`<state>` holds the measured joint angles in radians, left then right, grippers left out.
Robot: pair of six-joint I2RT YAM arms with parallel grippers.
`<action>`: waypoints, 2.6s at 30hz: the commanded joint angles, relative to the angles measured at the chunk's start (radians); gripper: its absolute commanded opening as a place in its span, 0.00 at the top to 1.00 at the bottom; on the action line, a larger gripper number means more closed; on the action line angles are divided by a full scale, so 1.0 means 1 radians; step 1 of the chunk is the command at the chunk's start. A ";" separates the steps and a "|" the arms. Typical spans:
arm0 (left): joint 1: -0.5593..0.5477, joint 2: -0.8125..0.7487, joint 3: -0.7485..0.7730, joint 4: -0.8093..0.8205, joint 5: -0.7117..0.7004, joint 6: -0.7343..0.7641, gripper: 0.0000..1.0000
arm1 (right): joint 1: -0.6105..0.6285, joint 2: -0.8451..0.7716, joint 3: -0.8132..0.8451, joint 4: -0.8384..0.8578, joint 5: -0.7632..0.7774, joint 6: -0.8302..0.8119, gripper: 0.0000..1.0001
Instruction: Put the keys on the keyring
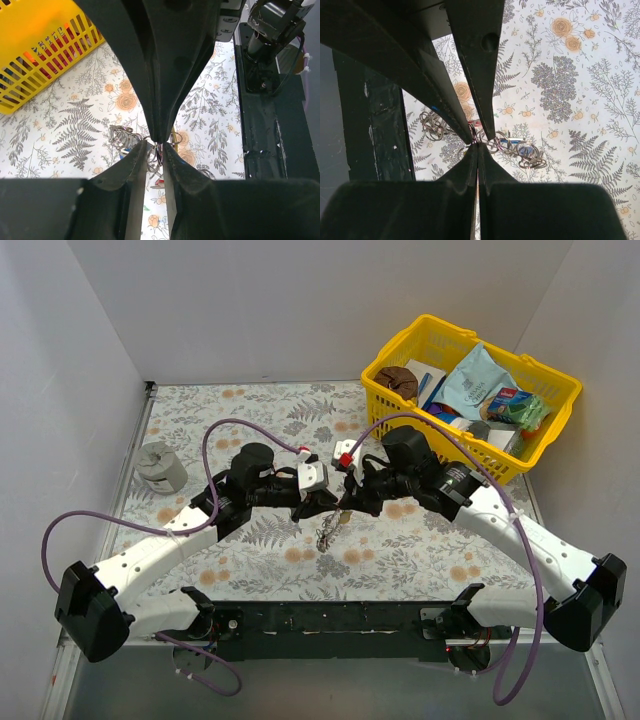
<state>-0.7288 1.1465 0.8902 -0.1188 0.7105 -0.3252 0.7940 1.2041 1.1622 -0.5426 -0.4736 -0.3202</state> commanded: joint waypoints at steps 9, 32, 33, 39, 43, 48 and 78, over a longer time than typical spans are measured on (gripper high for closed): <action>-0.003 0.001 0.006 -0.010 0.035 0.017 1.00 | 0.004 -0.048 -0.010 0.084 -0.016 0.018 0.99; -0.001 -0.206 -0.301 0.735 0.007 -0.322 1.00 | -0.018 -0.247 -0.151 0.220 -0.039 0.061 0.39; -0.001 -0.212 -0.310 0.780 0.003 -0.327 1.00 | -0.018 -0.253 -0.156 0.225 -0.043 0.059 0.39; -0.001 -0.222 -0.346 0.892 0.021 -0.362 1.00 | -0.018 -0.270 -0.168 0.243 -0.063 0.055 0.37; -0.001 -0.215 -0.349 0.915 0.032 -0.365 1.00 | -0.018 -0.281 -0.179 0.276 -0.076 0.055 0.36; -0.001 -0.211 -0.344 0.918 0.043 -0.365 1.00 | -0.018 -0.284 -0.188 0.297 -0.095 0.063 0.38; -0.001 -0.222 -0.355 0.986 0.027 -0.394 1.00 | -0.018 -0.250 -0.245 0.325 -0.140 0.072 0.99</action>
<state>-0.7288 0.9554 0.5312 0.7902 0.7483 -0.7082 0.7784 0.9405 0.9325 -0.2489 -0.5976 -0.2459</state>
